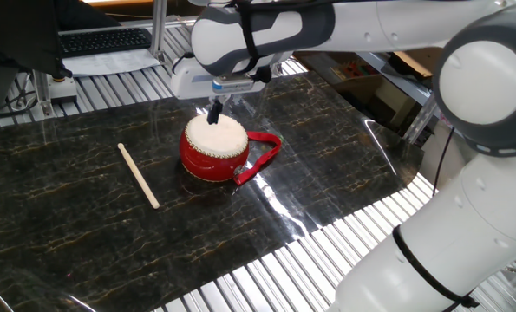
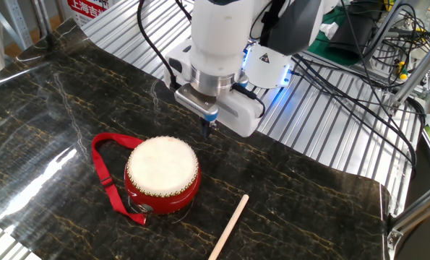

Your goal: Play the drum

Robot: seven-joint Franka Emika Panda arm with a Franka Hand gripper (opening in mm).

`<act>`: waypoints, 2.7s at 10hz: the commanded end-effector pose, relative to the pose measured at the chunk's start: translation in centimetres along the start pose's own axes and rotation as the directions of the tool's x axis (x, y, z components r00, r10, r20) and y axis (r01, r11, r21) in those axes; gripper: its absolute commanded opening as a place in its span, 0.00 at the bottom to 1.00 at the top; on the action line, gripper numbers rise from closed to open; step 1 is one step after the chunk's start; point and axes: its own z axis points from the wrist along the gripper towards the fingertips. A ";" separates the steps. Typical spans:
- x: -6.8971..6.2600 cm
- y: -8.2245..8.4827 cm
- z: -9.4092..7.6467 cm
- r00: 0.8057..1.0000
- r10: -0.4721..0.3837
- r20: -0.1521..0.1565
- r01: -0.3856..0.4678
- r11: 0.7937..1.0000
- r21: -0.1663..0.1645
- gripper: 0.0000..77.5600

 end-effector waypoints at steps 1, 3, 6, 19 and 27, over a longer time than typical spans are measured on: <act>-0.5 0.9 0.8 1.000 -0.024 0.003 0.024 1.000 -0.012 0.00; -1.0 2.0 0.5 1.000 -0.003 -0.005 0.002 1.000 -0.011 0.00; -1.6 2.7 1.7 1.000 0.003 -0.002 -0.003 1.000 -0.009 0.00; -0.7 4.3 2.9 0.999 0.007 -0.031 -0.007 1.000 0.020 0.00; -0.6 4.5 3.7 0.998 0.047 -0.033 -0.046 0.999 0.030 0.00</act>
